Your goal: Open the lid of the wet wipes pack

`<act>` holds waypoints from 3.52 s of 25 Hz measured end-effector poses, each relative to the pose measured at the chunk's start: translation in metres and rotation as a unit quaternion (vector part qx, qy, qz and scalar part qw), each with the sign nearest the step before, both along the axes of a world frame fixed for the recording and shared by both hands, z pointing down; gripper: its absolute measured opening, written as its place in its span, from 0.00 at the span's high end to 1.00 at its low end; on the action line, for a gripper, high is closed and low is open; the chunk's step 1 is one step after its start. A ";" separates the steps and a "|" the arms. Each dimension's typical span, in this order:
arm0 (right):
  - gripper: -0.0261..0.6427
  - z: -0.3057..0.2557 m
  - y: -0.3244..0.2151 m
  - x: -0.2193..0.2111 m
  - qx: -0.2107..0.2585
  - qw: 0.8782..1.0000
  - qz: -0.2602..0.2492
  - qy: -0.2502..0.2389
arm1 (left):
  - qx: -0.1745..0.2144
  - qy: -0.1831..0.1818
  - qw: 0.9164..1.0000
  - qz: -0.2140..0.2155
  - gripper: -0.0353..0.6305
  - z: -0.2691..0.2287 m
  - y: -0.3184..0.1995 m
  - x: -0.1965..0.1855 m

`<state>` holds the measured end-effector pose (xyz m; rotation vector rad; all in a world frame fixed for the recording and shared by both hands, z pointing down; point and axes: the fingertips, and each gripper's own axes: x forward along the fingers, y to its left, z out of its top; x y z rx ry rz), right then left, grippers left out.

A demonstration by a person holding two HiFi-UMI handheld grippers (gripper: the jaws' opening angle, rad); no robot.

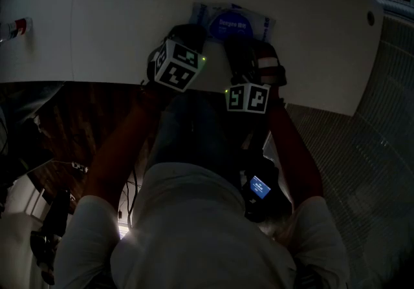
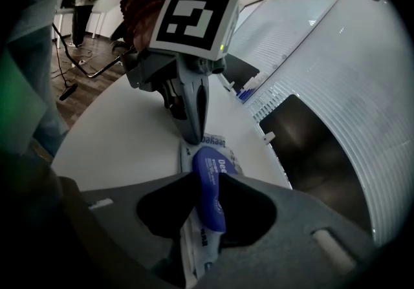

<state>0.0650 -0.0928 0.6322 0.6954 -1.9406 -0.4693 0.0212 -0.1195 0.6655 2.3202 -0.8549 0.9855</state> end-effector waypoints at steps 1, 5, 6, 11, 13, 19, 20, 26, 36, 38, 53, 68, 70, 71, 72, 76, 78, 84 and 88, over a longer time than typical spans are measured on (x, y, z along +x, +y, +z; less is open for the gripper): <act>0.82 0.000 -0.001 0.001 0.002 1.000 0.000 0.002 | 0.000 -0.001 1.000 0.001 0.94 0.000 0.000 0.000; 0.81 -0.011 -0.004 0.001 0.025 1.000 -0.001 0.000 | 0.000 -0.003 1.000 0.005 0.94 0.002 0.001 0.001; 0.81 -0.017 -0.005 0.000 0.033 0.999 -0.001 -0.002 | 0.000 -0.003 1.000 0.006 0.94 0.002 0.001 0.001; 0.81 -0.056 -0.026 0.004 0.073 0.996 0.034 -0.035 | 0.000 0.000 1.000 0.009 0.94 0.002 0.002 0.001; 0.81 -0.069 -0.043 0.008 0.092 0.994 0.050 -0.042 | 0.000 0.001 1.000 0.009 0.94 0.002 0.001 0.001; 0.83 -0.072 -0.103 0.018 0.127 0.990 0.053 -0.022 | -0.002 0.006 1.000 0.007 0.94 0.002 0.002 0.003; 0.83 -0.069 -0.112 0.018 0.125 0.991 0.050 -0.017 | -0.002 0.007 1.000 0.006 0.94 0.001 0.002 0.002; 0.87 -0.035 -0.136 0.020 0.094 0.995 0.025 0.014 | -0.008 0.015 1.000 0.001 0.94 0.000 0.002 0.001; 0.96 0.010 -0.131 0.027 0.020 0.999 0.028 0.006 | -0.002 0.020 1.000 0.000 0.94 0.000 0.001 0.000; 0.96 0.010 -0.132 0.028 0.022 0.999 0.030 0.005 | -0.001 0.020 1.000 -0.001 0.94 0.000 0.000 0.000; 0.96 -0.135 -0.106 0.029 0.056 0.979 0.122 -0.151 | 0.049 0.068 0.996 -0.037 0.94 -0.101 -0.011 -0.005; 0.96 -0.365 0.037 -0.006 0.119 0.902 0.153 -0.387 | 0.192 0.222 0.952 -0.090 0.94 -0.359 0.041 -0.013; 0.96 -0.388 0.056 -0.010 0.118 0.881 0.164 -0.428 | 0.212 0.224 0.947 -0.084 0.94 -0.378 0.055 -0.017; 0.96 -0.397 0.066 -0.012 0.113 0.874 0.168 -0.442 | 0.217 0.226 0.946 -0.082 0.94 -0.386 0.064 -0.018; 0.96 -0.405 0.075 -0.014 0.108 0.869 0.171 -0.452 | 0.219 0.228 0.945 -0.079 0.94 -0.393 0.073 -0.018; 0.96 -0.434 0.110 -0.019 0.096 0.850 0.183 -0.484 | 0.227 0.242 0.941 -0.061 0.94 -0.408 0.109 -0.016; 0.96 -0.448 0.123 -0.020 0.094 0.841 0.181 -0.501 | 0.232 0.250 0.939 -0.053 0.94 -0.417 0.123 -0.013; 0.96 -0.465 0.151 -0.021 0.093 0.830 0.187 -0.517 | 0.224 0.276 0.933 -0.050 0.94 -0.440 0.148 -0.019; 0.96 -0.478 0.159 -0.021 0.108 0.830 0.188 -0.514 | 0.229 0.288 0.928 -0.051 0.94 -0.445 0.152 -0.020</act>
